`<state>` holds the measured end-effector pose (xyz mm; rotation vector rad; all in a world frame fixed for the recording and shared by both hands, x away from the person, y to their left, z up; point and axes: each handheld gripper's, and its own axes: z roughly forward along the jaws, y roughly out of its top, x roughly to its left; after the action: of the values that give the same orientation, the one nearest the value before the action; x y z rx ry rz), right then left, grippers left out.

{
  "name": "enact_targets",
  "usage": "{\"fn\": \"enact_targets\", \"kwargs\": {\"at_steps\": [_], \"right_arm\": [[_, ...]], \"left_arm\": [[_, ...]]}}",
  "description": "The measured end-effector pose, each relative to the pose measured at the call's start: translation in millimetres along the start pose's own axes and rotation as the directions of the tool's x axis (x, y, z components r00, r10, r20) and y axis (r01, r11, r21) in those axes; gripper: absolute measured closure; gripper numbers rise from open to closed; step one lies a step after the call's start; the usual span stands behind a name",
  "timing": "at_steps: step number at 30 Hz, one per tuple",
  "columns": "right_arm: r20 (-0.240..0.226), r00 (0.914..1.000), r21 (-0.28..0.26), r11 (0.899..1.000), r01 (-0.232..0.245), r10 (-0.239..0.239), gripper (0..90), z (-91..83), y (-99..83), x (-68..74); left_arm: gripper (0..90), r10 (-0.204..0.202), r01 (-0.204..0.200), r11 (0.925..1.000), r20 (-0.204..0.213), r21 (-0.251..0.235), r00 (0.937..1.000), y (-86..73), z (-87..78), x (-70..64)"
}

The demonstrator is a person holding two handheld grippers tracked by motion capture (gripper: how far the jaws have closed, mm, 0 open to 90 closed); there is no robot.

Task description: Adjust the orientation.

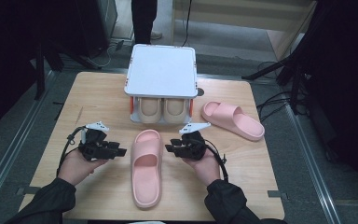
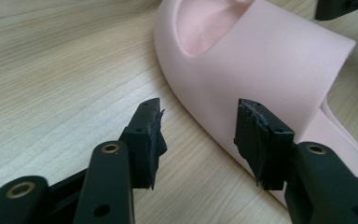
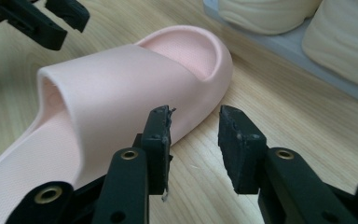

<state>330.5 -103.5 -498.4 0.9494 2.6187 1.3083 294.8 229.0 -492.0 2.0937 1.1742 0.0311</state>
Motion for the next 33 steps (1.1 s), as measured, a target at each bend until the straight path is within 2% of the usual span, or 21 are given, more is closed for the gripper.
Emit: {"fn": "enact_targets", "kwargs": {"at_steps": [5,10,16,19,24,29,33], "right_arm": [[0.001,1.0000,-0.010,1.000,-0.006,0.006,62.2,-16.0,-1.0,-3.7],[0.010,0.9999,-0.038,0.999,-0.005,0.006,61.9,-35.9,-1.8,-12.2],[0.026,0.9992,-0.060,0.998,-0.027,0.029,61.0,-59.8,-5.5,-33.0],[0.042,0.9986,-0.062,0.998,-0.030,0.032,60.7,-70.3,-8.9,-42.6],[0.080,0.9957,-0.073,0.996,-0.041,0.047,60.1,-89.8,-16.0,-56.6],[0.115,0.9906,-0.050,0.996,-0.069,0.074,59.4,-103.9,-26.4,-72.7],[0.141,0.9833,-0.049,0.993,-0.109,0.115,59.4,-113.3,-35.8,-89.2]], "left_arm": [[47.1,-0.011,0.011,0.9999,-0.002,-0.007,0.9999,0.0,-2.0,2.7],[45.3,0.011,-0.011,0.9998,0.020,0.016,0.9997,1.8,1.2,1.4],[44.1,0.012,-0.012,0.9998,0.031,0.013,0.9994,3.4,-0.4,2.8],[43.2,0.016,-0.016,0.9998,0.024,0.010,0.9996,5.4,-2.8,5.0],[42.5,0.020,-0.020,0.9997,0.043,0.012,0.9989,8.7,-3.5,8.3],[42.5,0.032,-0.033,0.9994,0.030,0.013,0.9990,13.0,-3.3,10.1],[42.6,0.046,-0.047,0.9989,0.029,0.009,0.9985,17.1,-3.4,11.0]]}}
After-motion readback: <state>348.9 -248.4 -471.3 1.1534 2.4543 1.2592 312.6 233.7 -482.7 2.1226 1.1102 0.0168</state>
